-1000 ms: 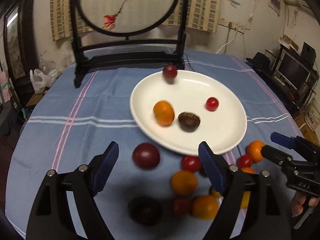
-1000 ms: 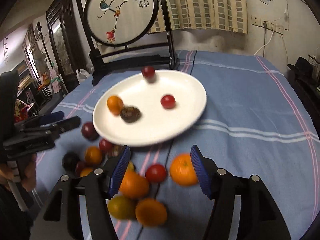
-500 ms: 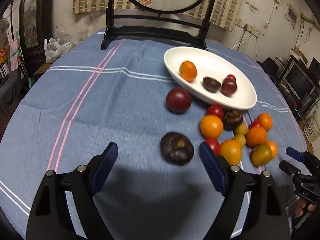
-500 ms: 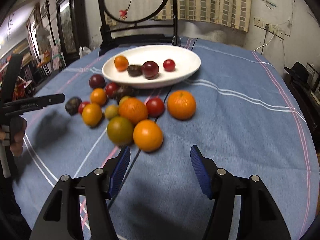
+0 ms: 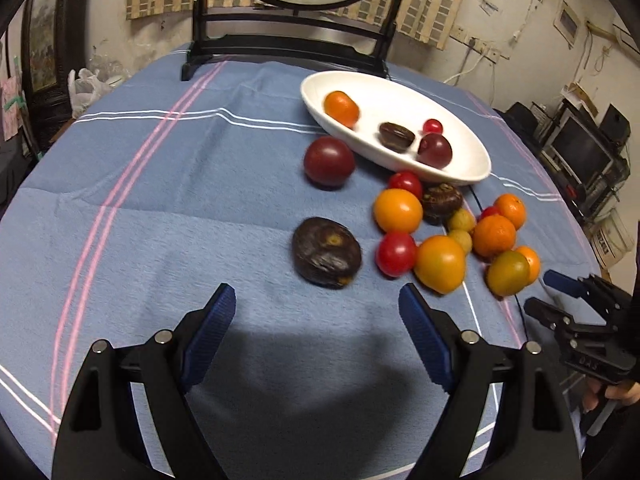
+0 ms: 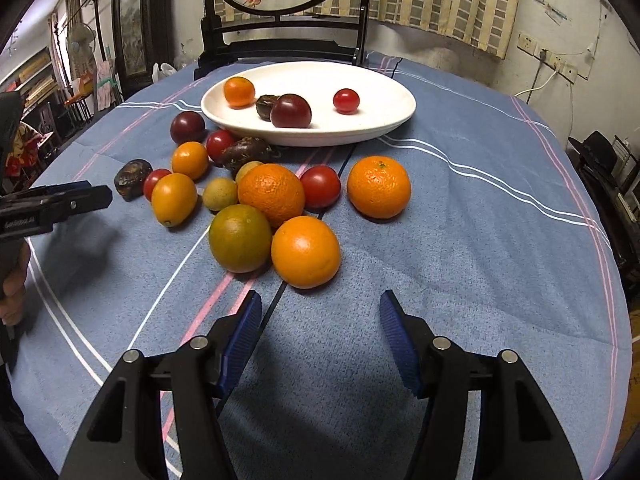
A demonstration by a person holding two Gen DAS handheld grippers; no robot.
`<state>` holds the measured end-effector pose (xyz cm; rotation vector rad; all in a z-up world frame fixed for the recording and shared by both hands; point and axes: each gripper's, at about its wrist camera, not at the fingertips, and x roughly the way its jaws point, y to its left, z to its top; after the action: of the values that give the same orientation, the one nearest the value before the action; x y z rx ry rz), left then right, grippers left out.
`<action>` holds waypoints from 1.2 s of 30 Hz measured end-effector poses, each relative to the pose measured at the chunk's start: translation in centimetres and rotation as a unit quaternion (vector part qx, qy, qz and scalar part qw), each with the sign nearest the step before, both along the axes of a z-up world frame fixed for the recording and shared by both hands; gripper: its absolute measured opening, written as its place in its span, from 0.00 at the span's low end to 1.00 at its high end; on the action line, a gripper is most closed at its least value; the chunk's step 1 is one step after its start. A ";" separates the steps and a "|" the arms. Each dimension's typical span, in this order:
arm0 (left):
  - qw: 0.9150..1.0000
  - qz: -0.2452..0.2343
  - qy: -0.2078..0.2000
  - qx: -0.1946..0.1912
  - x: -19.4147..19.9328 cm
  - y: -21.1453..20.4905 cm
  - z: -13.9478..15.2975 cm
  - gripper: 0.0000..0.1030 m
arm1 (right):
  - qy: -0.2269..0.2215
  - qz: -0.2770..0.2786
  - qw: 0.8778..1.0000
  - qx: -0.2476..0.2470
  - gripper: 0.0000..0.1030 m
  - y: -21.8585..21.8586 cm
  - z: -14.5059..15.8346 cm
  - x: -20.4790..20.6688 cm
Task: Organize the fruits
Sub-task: 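Grasp the round dark brown fruit with the left tool while the right tool grasps an orange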
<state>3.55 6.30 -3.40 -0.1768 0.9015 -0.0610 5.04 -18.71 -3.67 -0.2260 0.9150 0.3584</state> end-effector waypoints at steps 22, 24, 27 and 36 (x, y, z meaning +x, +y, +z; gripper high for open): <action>1.000 -0.005 0.028 -0.003 1.4 0.0 -1.2 0.76 | -0.015 0.008 1.000 -0.004 0.37 1.7 0.0 2.3; 0.999 -0.006 0.031 0.012 1.8 -0.2 -1.2 0.75 | -0.017 0.006 1.000 0.013 0.37 1.2 0.3 2.3; 0.998 -0.008 0.037 0.044 2.7 -0.8 -1.2 0.73 | -0.014 0.007 0.999 0.034 0.37 0.6 0.5 2.3; 0.994 -0.026 0.047 0.099 5.2 -2.5 -1.6 0.60 | -0.018 0.009 0.997 0.068 0.37 -0.4 1.4 2.0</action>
<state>8.70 3.81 -4.95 0.0281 1.0011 -0.0105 7.03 -19.10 -2.30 -0.1149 0.8496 0.4308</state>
